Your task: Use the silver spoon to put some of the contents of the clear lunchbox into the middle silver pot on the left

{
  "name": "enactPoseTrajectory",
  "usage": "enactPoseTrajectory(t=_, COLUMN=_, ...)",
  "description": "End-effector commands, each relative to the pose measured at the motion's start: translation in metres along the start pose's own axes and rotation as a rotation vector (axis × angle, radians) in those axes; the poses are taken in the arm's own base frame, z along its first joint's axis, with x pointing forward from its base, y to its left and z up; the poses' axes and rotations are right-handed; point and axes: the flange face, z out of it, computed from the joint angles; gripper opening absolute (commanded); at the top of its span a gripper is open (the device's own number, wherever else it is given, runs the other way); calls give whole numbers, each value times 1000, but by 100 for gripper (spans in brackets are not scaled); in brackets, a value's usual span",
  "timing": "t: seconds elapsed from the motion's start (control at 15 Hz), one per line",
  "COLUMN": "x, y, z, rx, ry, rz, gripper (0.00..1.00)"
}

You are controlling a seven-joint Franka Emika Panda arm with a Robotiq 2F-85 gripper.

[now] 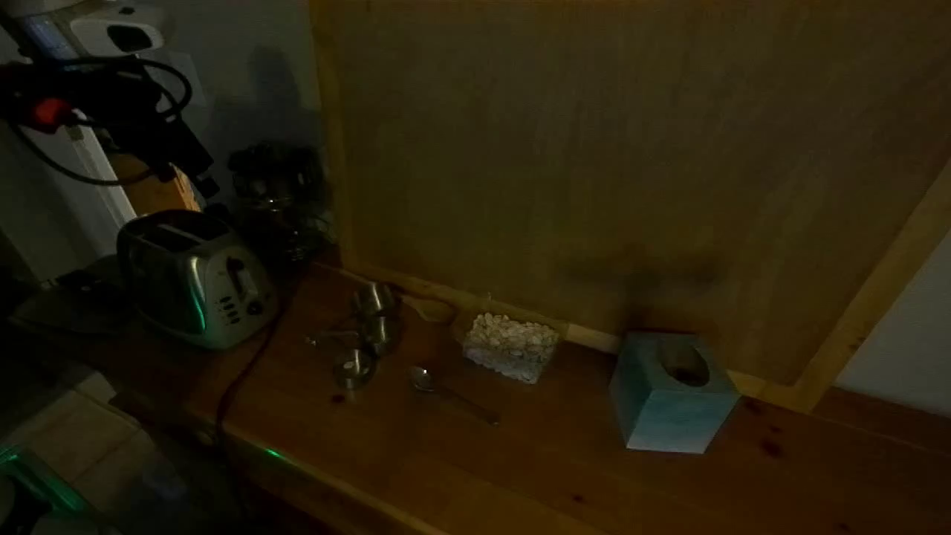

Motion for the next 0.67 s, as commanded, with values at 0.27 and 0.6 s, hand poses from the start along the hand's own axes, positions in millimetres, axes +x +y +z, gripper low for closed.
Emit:
enactPoseTrajectory(t=0.27, x=0, y=0, z=0, rx=0, ry=-1, rz=0, gripper=100)
enactPoseTrajectory(t=0.6, x=22, y=25, z=18, rx=-84, ry=12, rz=134, gripper=100)
